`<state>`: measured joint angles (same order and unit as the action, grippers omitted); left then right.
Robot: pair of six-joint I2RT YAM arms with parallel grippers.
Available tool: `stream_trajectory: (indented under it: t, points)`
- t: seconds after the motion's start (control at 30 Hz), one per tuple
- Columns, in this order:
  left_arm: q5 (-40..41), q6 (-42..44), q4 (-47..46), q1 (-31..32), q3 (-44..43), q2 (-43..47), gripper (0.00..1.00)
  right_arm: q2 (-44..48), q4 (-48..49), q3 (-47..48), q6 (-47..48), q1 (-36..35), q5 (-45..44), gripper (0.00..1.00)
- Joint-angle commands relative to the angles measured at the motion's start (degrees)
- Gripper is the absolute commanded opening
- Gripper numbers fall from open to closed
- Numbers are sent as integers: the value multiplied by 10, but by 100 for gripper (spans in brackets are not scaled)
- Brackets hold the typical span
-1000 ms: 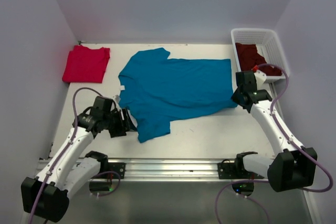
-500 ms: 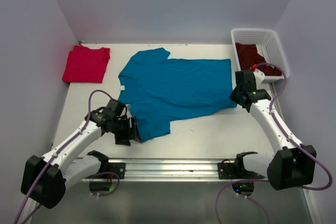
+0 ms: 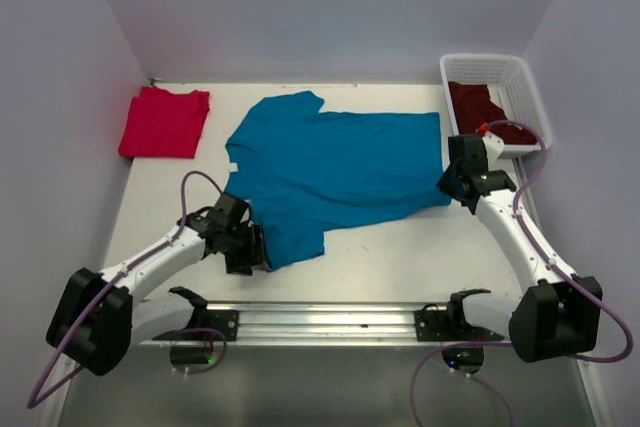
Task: Fold and stack the t-shirts
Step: Flatten the tshirt out, then fold the tshirt
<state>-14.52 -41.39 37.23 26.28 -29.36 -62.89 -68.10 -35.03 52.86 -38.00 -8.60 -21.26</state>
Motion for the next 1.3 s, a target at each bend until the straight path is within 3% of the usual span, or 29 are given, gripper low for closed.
stream_trajectory:
  t: [0.0, 0.5, 0.67, 0.9, 1.07, 1.27]
  points:
    - [14, -7, -45, 12, 4, -28, 59, 11, 13, -6, 6, 2, 0, 0]
    - [15, -38, -118, 27, 19, -38, 55, 14, 15, -9, 7, 2, -3, 0]
    - [6, -52, -137, 34, 21, -41, 41, 10, 15, -9, 7, 2, -5, 0]
    - [-3, -56, -125, 40, 8, -25, 1, 11, 13, -8, 8, 2, -9, 0]
    - [-4, -60, -82, 40, -34, 15, 0, 14, 9, -8, 8, 2, -12, 0]
    - [72, -34, -40, 40, -124, 37, 0, 10, 7, -7, 11, 3, -19, 0]
